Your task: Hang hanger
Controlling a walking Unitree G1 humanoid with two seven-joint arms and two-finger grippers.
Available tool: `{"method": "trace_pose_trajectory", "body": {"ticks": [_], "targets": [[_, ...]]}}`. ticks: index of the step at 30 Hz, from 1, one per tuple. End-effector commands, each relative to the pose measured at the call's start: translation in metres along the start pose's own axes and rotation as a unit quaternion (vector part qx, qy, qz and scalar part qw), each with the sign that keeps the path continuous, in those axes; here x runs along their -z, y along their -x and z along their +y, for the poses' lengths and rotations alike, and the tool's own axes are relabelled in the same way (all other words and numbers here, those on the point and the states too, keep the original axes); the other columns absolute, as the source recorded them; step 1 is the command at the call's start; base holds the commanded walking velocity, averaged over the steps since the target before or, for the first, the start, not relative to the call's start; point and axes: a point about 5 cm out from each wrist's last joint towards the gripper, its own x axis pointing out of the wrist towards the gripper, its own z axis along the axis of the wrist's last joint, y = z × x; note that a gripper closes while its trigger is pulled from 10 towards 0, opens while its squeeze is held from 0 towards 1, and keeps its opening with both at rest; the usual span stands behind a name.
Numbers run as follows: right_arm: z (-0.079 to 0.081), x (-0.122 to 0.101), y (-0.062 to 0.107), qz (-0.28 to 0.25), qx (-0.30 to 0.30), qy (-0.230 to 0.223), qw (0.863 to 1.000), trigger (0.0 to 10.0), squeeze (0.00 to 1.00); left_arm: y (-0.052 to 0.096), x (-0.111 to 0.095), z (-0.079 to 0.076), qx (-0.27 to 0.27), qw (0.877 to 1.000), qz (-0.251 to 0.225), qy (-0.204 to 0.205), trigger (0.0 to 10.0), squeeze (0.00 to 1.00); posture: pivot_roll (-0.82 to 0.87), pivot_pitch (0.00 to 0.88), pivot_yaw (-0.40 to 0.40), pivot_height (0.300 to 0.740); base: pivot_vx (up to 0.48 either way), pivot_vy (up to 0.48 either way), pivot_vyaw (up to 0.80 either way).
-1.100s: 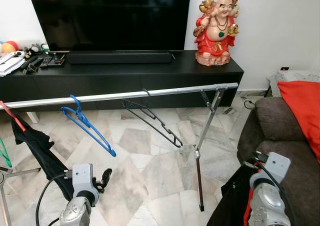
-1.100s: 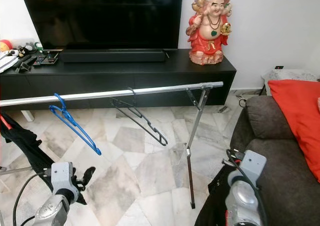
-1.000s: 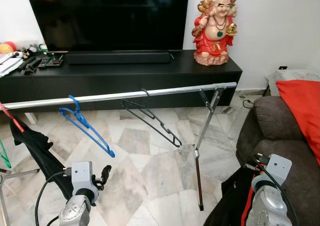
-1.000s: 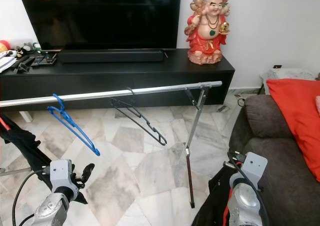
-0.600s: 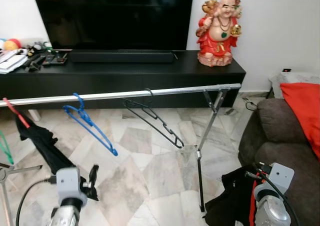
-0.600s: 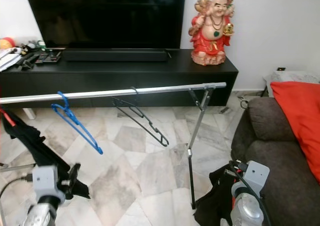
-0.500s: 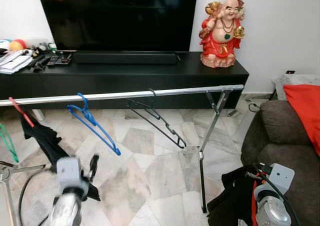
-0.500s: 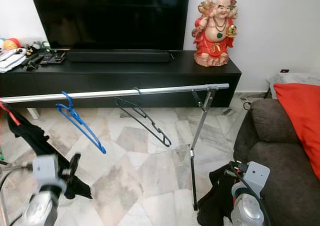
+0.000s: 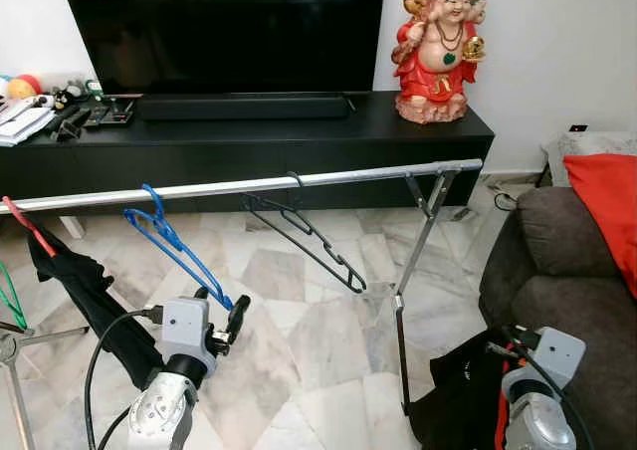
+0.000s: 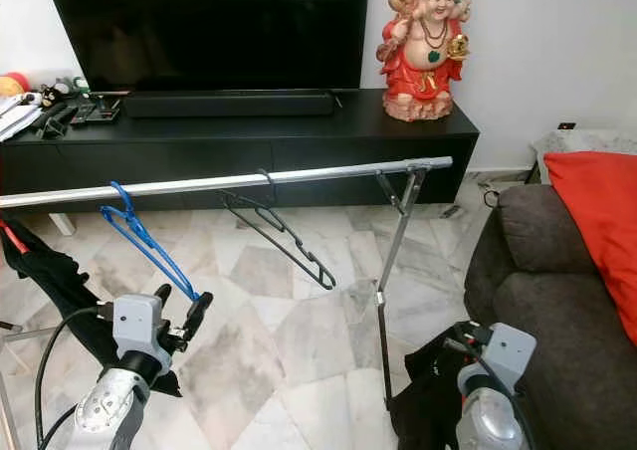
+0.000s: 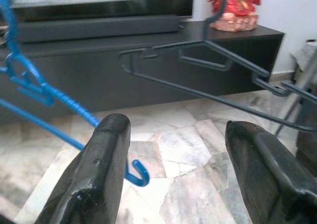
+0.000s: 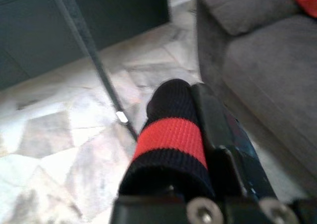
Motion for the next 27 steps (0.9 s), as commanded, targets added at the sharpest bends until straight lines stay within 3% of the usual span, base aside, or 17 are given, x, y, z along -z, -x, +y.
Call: {"method": "trace_pose_trajectory", "body": {"ticks": [1,7,12,19,27], "targets": [[-0.001,-0.002,0.0,-0.006,-0.005,0.003,1.0,10.0,0.0,0.0,-0.003,-0.002,0.002,1.0,0.001,0.001,10.0,0.0,-0.03,0.0,0.044,0.74,0.0,0.0,0.0],[-0.007,-0.004,0.002,-0.023,0.017,-0.025,0.999,10.0,0.0,-0.002,-0.004,-0.004,-0.001,1.0,0.002,-0.013,10.0,0.0,-0.04,0.0,0.046,0.74,0.0,0.0,0.0],[-0.002,0.007,0.009,-0.016,0.013,-0.042,0.999,10.0,0.0,-0.01,-0.01,-0.005,-0.022,1.0,-0.006,-0.009,10.0,0.0,-0.03,0.0,0.039,0.74,0.0,0.0,0.0],[0.003,0.012,0.011,-0.01,0.001,-0.014,1.0,10.0,0.0,-0.014,-0.018,-0.006,-0.02,1.0,-0.014,-0.004,10.0,0.0,-0.03,0.0,0.05,0.74,0.0,0.0,0.0],[0.004,0.007,0.007,-0.009,-0.016,0.004,1.0,10.0,0.0,-0.013,-0.015,-0.006,-0.04,0.999,-0.008,0.001,10.0,0.0,-0.02,0.0,0.03,0.74,0.0,0.0,0.0]]}}
